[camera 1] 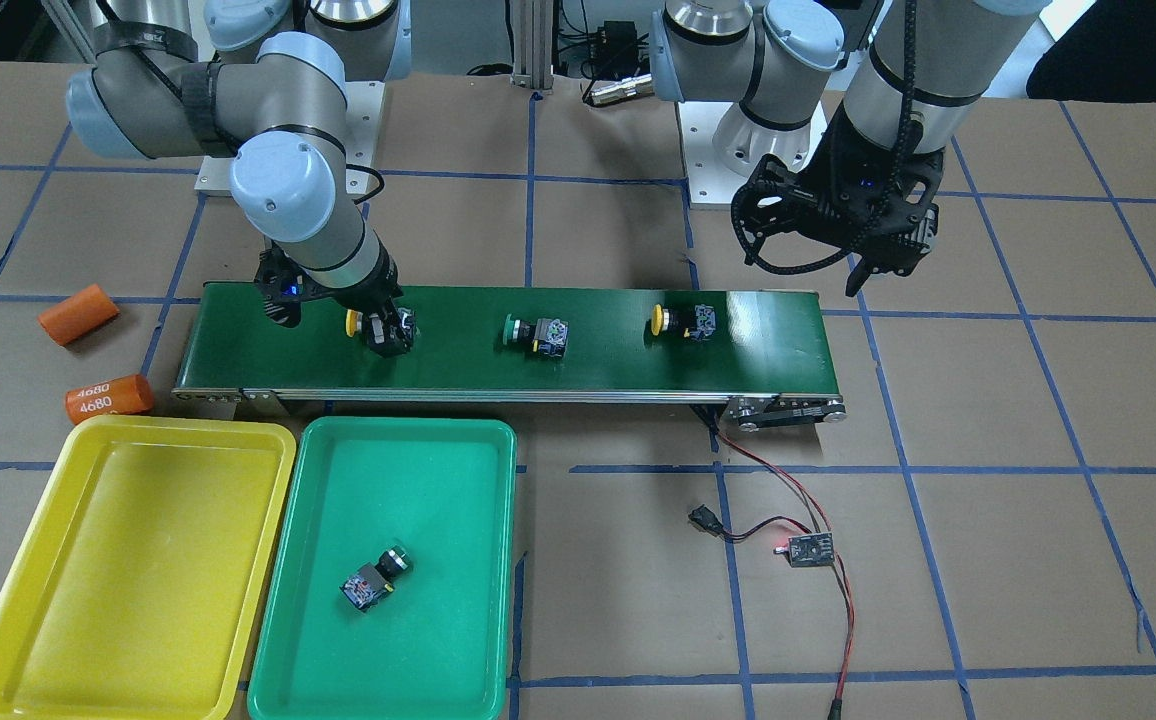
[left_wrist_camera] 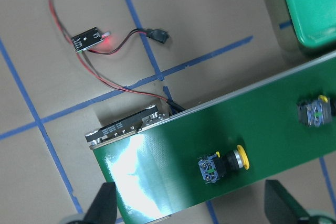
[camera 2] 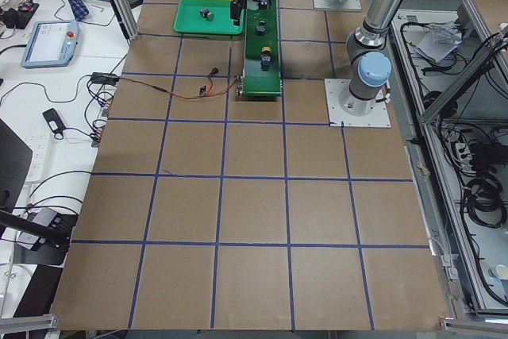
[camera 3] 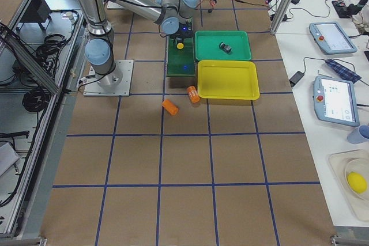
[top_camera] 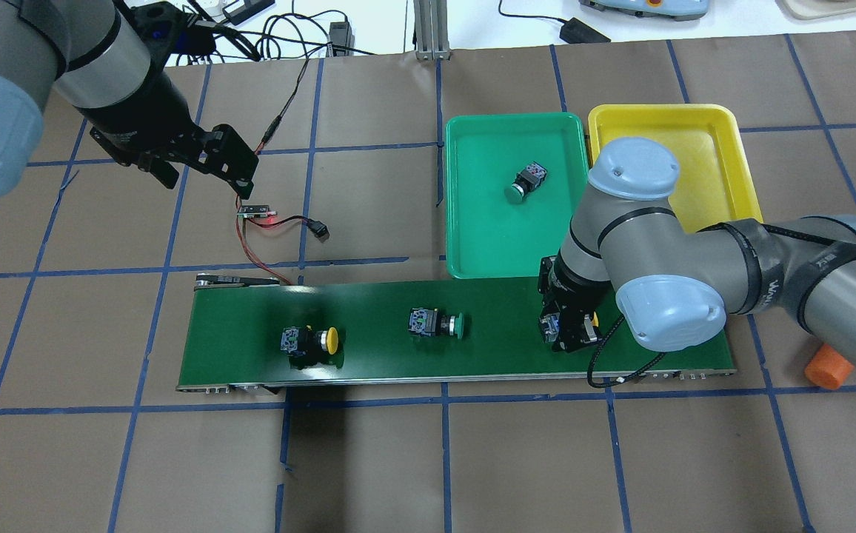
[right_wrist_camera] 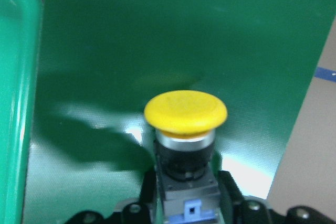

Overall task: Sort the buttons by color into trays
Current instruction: 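Grasp the yellow button at the belt end with right gripper while left withdraws, then carry the yellow button into the yellow tray and open the right gripper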

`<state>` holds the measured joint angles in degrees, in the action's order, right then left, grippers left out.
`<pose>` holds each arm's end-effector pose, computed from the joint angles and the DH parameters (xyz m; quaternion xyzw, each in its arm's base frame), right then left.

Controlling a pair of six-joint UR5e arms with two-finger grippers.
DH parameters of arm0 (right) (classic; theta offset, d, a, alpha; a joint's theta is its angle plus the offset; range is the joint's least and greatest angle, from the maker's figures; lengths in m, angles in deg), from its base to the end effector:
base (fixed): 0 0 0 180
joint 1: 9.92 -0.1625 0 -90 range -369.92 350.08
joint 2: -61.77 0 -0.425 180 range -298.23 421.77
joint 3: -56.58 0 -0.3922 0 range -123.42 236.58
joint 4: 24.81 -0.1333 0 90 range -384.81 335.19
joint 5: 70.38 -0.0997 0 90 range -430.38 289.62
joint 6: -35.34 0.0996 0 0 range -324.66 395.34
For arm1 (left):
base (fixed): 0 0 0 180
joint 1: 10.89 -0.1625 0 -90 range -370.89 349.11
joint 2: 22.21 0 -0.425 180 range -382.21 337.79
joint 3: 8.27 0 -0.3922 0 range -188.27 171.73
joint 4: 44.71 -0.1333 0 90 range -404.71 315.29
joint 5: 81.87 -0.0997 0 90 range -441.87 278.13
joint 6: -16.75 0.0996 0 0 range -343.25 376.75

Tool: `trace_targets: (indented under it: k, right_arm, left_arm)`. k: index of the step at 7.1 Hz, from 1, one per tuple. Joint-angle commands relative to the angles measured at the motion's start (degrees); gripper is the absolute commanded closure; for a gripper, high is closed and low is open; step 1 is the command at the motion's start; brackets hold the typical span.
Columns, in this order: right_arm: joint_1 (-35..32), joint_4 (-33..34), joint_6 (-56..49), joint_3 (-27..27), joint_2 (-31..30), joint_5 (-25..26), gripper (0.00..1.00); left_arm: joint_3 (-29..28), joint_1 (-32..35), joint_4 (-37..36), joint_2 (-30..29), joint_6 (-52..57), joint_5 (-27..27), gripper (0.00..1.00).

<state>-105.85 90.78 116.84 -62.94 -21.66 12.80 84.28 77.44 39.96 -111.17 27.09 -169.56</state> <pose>0.1904 -0.4282 0.2383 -0.6134 -0.7823 -0.1070 0.0203 -0.1230 -0.4943 0.4844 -0.0762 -0.9963 0.0352 0.0165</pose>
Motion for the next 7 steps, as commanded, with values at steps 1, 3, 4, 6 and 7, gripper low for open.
trace_targets:
  k: [1,3,4,6,7]
  right_arm:
    - [0.7,0.2,-4.0,1.1,-0.4,4.2,1.00]
    - [3.0,-0.8,-5.0,7.7,-0.6,6.4,1.00]
    - [3.9,0.1,-6.4,10.2,0.0,6.5,1.00]
    - [9.8,1.0,-20.5,14.3,4.5,6.2,1.00]
    - [11.6,4.7,-24.5,17.4,8.6,5.7,1.00]
  left_arm:
    - [0.0,0.0,-5.1,0.4,-13.2,-0.5,0.00]
    - [-0.3,-0.3,-4.5,0.5,-13.9,-0.5,0.00]
    - [0.2,-0.4,-4.9,0.5,-13.6,-0.5,0.00]
    - [0.8,-0.4,-5.0,1.2,-13.2,-0.5,0.00]
    - [1.1,-0.4,-4.9,1.7,-13.2,-0.5,0.00]
